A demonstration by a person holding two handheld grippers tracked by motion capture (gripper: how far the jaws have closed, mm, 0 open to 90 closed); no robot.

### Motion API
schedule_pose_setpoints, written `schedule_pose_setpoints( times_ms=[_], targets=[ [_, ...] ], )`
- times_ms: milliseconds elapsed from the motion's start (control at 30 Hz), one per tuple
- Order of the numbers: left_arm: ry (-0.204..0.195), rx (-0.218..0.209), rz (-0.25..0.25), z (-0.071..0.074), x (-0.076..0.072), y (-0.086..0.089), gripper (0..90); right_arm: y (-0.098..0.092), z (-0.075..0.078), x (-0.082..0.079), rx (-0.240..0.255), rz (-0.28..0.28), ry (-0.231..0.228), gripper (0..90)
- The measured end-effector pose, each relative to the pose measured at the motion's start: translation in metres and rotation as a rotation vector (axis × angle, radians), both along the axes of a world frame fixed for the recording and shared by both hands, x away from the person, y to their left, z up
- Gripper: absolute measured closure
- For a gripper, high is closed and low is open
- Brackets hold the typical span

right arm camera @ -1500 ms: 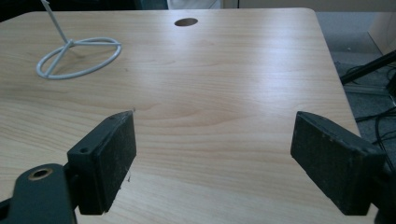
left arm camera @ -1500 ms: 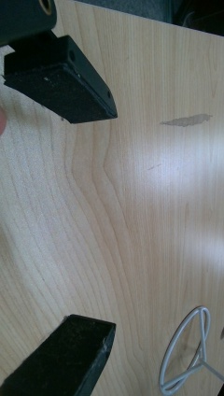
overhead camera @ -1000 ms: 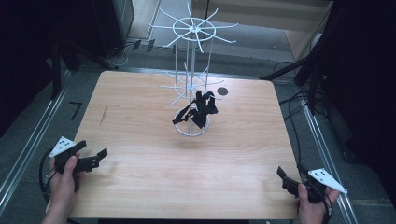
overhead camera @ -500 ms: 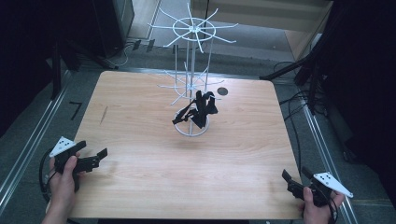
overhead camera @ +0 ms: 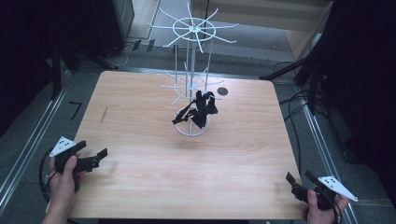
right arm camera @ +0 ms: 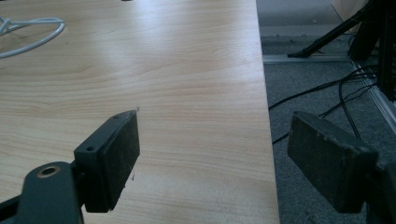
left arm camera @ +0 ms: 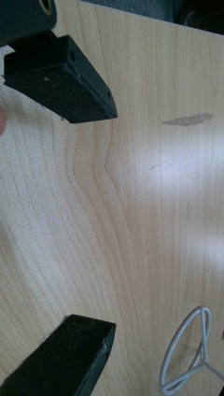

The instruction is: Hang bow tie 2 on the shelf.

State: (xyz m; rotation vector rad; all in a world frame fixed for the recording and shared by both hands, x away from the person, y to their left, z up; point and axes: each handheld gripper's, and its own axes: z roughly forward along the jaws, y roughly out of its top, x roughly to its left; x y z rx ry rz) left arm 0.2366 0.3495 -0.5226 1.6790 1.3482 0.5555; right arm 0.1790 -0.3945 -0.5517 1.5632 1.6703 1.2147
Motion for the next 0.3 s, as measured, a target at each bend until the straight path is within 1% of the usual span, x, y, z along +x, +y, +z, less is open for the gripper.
schedule_pose_setpoints(
  times_ms=[300],
  targets=[
    [0.007,0.002,-0.002,0.0001,0.0005,0.0,1.6,0.0046,0.0002,0.0018,-0.018,0.011,0.005,18.1]
  ],
)
